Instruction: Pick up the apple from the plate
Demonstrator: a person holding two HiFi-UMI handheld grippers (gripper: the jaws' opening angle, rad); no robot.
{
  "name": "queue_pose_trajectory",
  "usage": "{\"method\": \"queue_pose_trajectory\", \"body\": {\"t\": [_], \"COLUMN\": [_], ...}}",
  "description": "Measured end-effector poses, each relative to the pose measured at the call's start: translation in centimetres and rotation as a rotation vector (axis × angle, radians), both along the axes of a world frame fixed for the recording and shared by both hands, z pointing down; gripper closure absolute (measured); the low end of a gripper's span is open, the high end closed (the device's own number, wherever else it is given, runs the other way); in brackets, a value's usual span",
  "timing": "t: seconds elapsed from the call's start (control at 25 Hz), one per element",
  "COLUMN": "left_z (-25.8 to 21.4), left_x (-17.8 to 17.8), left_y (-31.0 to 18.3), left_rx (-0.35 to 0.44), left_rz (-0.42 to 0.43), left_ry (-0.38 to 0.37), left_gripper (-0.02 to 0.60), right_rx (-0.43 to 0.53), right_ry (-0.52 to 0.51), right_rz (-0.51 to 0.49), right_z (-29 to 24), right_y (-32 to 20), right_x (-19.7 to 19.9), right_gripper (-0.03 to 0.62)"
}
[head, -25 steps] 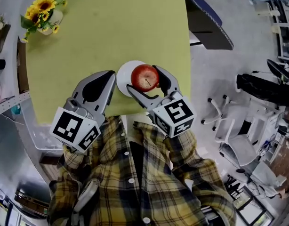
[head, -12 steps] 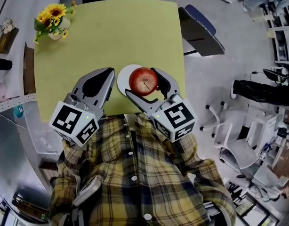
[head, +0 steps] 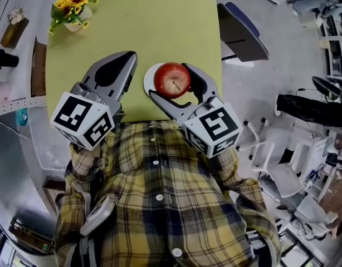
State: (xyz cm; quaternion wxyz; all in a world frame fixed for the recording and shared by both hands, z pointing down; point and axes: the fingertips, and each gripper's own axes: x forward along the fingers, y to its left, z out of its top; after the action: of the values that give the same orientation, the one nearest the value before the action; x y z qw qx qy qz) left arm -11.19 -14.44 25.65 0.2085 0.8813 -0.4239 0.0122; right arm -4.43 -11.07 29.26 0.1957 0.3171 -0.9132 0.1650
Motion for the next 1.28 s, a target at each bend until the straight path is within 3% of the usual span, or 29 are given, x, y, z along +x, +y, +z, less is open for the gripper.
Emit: {"method": "queue_pose_trajectory", "body": {"t": [0.2, 0.76, 1.28], "left_z": [-0.5, -0.8, -1.4], "left_x": [0.0, 0.6, 1.5], "left_y": [-0.1, -0.4, 0.2], "left_rx": [0.013, 0.044, 0.034], "left_rz": [0.000, 0.170, 0.172], "left_ry": [-0.003, -0.119, -0.107], "left_gripper": [0.574, 0.574, 0.574], "right_rx": [-0.005, -0.036, -0.042], "right_ry": [-0.008, 0.005, 0.012], "right_rz": [-0.017, -0.019, -0.043], "right_z": [-0.4, 0.4, 0.0], "right_y": [0.2, 0.2, 0.3], "right_x": [-0.2, -0.2, -0.3], "right_gripper": [0.184, 0.184, 0.184]}}
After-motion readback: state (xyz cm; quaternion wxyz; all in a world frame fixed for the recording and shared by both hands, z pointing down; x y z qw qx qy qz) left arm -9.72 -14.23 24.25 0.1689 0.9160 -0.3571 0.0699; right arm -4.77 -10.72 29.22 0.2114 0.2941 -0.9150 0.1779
